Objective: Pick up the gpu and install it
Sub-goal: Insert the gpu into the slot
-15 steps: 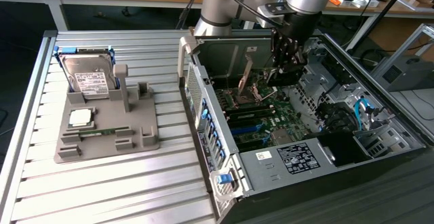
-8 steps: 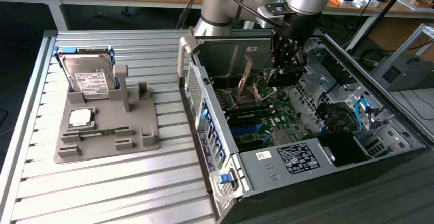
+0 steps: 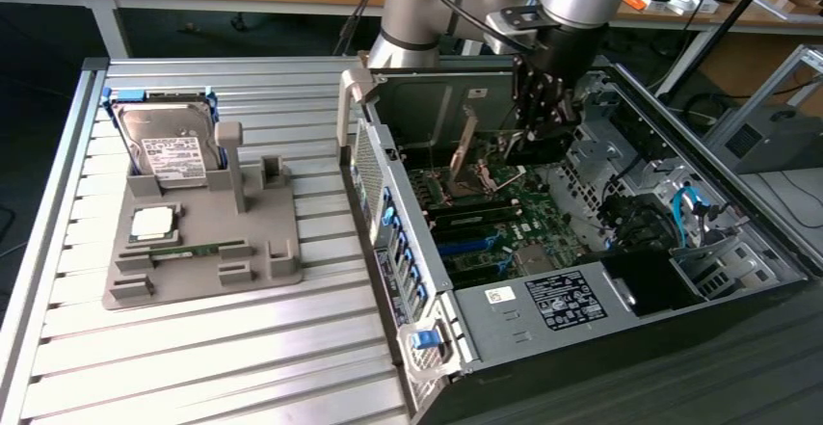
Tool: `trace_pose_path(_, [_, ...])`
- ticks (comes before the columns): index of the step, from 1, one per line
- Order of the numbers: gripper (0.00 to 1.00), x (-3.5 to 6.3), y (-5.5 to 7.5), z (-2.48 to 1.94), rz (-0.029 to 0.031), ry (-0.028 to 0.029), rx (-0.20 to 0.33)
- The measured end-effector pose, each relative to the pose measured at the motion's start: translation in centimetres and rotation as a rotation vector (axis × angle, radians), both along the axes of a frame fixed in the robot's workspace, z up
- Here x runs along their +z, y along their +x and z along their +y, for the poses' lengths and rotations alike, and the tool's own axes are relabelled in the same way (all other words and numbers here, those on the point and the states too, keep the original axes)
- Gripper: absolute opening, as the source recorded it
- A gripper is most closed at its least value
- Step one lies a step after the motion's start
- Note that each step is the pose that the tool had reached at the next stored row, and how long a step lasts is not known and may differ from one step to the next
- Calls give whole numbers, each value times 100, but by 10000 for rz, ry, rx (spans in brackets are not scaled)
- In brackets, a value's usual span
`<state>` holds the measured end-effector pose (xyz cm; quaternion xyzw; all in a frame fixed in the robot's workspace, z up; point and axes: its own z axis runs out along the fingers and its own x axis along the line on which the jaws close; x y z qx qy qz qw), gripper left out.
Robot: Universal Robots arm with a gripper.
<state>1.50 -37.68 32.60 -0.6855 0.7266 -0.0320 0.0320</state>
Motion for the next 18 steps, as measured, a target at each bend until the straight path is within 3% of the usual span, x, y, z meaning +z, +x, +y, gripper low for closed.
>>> trace_pose_path(18, [27, -8, -36, -14, 0, 0, -1])
